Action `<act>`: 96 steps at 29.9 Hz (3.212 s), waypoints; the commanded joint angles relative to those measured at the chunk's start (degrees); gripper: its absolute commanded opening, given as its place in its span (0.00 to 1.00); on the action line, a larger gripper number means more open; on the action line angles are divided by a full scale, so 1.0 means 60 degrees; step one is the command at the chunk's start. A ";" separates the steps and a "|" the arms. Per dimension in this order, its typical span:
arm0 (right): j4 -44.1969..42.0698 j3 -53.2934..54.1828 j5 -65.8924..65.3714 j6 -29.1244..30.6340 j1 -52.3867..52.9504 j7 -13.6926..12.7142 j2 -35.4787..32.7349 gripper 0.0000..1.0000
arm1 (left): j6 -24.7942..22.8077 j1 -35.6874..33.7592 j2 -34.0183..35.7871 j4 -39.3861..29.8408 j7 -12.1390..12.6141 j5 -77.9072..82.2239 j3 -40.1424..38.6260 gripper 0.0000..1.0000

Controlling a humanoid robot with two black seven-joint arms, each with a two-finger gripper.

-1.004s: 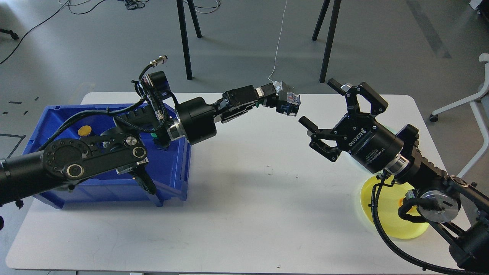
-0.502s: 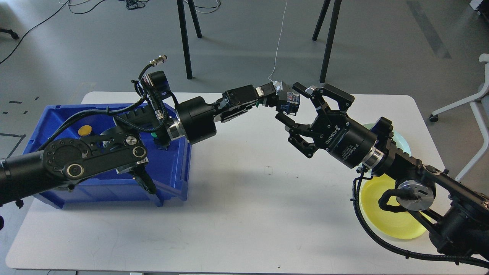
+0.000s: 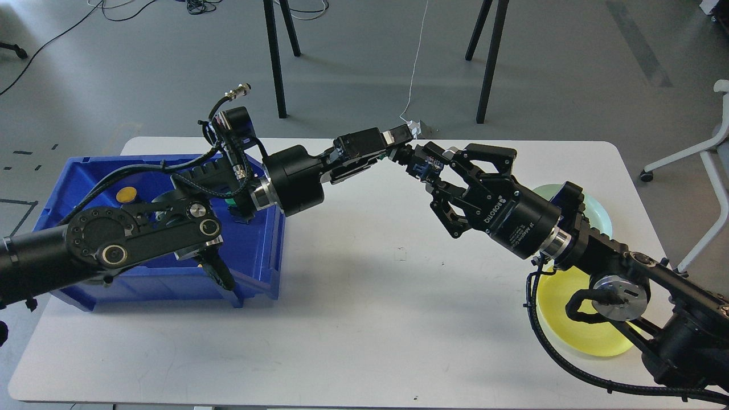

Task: Pass button and place on color plate
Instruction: 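Close the right gripper on the green button and take it, then lower the green button onto the pale green plate with the right gripper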

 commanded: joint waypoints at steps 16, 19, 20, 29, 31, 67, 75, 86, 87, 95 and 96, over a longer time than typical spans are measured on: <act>-0.0195 0.1409 -0.0004 -0.0404 -0.1153 -0.0022 -0.0111 0.00 | -0.0316 -0.0080 0.0019 0.0021 -0.0003 -0.0321 -0.0028 0.89; -0.0722 0.1778 -0.0136 -0.2289 -0.1346 -0.0066 -0.0111 0.00 | -0.0316 -0.0080 0.0019 0.0006 -0.0003 -0.0336 -0.0013 0.89; -0.0897 0.1778 -0.0224 -0.3341 -0.1258 -0.0110 -0.0111 0.00 | -0.0316 -0.0080 0.0019 0.0021 -0.0003 -0.0336 -0.0013 0.89; -0.3079 0.0170 -0.3223 -0.8710 0.0044 -0.1456 -0.0141 0.00 | -0.0316 -0.0080 0.0019 0.0021 -0.0003 -0.0336 -0.0028 0.89; -0.3708 -0.0504 -0.3767 -0.9179 0.0352 -0.1750 -0.0126 0.00 | -0.0316 -0.0080 0.0019 0.0021 -0.0003 -0.0336 -0.0028 0.90; -0.5045 -0.2353 -0.3755 -0.9219 0.1116 -0.2044 -0.0023 0.89 | -0.0302 -0.0066 0.0019 0.0021 -0.0003 -0.0468 -0.0028 0.89; -0.4957 -0.2309 -0.3755 -0.9219 0.1028 -0.2044 -0.0053 0.94 | -0.0302 -0.0066 0.0019 0.0021 -0.0003 -0.0468 -0.0028 0.89; -0.4928 -0.2324 -0.3755 -0.9219 0.0882 -0.2015 -0.0053 0.88 | -0.0302 -0.0066 0.0019 0.0021 -0.0003 -0.0468 -0.0028 0.89; -0.4840 -0.2396 -0.3755 -0.9219 0.0881 -0.2029 -0.0067 0.72 | -0.0302 -0.0066 0.0019 0.0021 -0.0003 -0.0468 -0.0028 0.89; -0.4547 -0.2499 -0.3755 -0.9219 0.0735 -0.2249 -0.0097 0.00 | -0.0302 -0.0007 0.0019 0.0021 -0.0003 -0.0468 -0.0145 0.90; -0.4547 -0.2485 -0.3755 -0.9219 0.0735 -0.2235 -0.0097 0.03 | -0.0302 -0.0007 0.0019 0.0021 -0.0003 -0.0468 -0.0145 0.89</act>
